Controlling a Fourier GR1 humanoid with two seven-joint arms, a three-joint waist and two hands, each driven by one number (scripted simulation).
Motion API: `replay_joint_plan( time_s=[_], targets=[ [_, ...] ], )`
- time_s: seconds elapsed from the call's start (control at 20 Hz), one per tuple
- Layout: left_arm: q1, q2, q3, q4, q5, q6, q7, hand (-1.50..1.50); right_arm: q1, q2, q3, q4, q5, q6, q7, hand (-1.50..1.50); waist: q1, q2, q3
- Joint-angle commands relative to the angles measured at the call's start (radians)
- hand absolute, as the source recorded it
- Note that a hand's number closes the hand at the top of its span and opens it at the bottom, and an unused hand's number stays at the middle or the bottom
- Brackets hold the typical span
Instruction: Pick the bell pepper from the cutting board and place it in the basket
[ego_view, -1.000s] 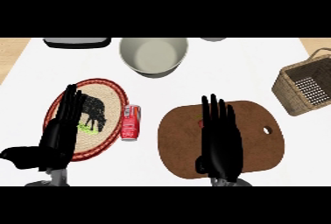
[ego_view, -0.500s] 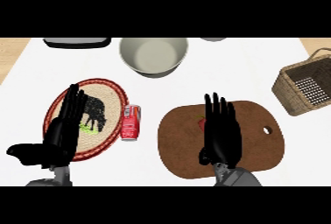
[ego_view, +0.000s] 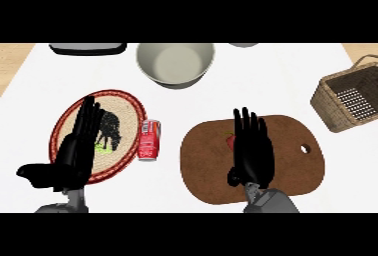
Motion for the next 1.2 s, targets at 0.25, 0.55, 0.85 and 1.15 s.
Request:
replay_joint_plan(
  time_s=[0.25,0.55,0.85,1.15],
  targets=[
    [0.086,-0.016,0.004,-0.047,-0.027,-0.034,-0.026,0.0,-0.031,0.01,-0.043,0.112,-0.018,-0.071,-0.027,-1.5,0.003,0.0,0.0],
    [-0.027,0.02,0.082,-0.024,0.018,-0.074,0.046,0.0,-0.109,0.01,-0.083,0.224,-0.058,-0.074,-0.074,1.5,0.004,0.001,0.0],
    [-0.028,-0.024,0.043,-0.042,-0.026,-0.034,0.057,0.0,-0.087,-0.026,-0.046,0.212,-0.003,-0.017,-0.153,1.5,0.002,0.001,0.0],
    [0.028,-0.044,0.027,-0.028,-0.049,-0.042,0.002,0.0,-0.045,-0.047,-0.017,0.169,0.053,-0.012,-0.172,1.5,0.0,0.0,0.0]
  ],
)
